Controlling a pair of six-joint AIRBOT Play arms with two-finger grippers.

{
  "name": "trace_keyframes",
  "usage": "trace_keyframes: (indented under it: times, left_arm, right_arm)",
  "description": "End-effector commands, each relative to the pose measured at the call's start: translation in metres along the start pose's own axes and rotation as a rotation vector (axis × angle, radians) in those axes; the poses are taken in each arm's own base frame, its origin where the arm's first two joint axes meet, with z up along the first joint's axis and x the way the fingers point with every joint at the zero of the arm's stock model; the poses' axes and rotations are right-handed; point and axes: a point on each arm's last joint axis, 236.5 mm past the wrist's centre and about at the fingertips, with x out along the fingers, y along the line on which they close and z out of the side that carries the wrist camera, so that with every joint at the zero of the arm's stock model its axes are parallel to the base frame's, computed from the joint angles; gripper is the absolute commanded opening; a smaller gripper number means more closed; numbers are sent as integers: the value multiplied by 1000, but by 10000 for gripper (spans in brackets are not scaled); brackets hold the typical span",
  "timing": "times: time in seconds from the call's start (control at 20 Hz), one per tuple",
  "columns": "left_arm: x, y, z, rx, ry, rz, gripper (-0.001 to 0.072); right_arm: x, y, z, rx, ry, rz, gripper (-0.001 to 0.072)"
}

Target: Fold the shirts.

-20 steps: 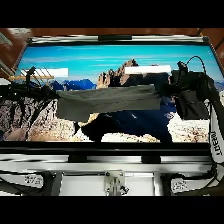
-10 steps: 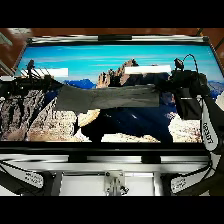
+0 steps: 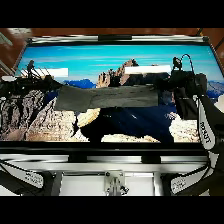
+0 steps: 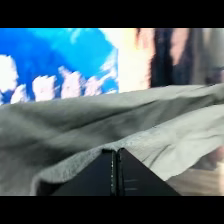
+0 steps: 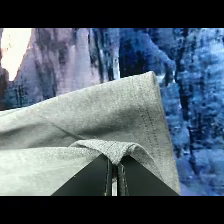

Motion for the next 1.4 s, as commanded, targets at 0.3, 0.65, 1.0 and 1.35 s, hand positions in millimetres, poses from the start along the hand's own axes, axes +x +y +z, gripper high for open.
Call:
trace_keyframes:
  times: [0.3,0.65,1.0,1.35]
  left_arm:
    - [22,7,-24,-9,92,70,359]
    - [20,-13,-37,-35,148,-11,554]
    - [10,-27,-37,-3,150,-25,553]
    - [-7,-58,-21,92,121,-55,553]
  right_arm:
    - [6,-8,-24,14,97,-29,509]
    - [-14,-54,-14,144,89,-62,622]
    - [22,-39,-58,217,253,59,621]
    - [41,-10,-72,179,281,94,290]
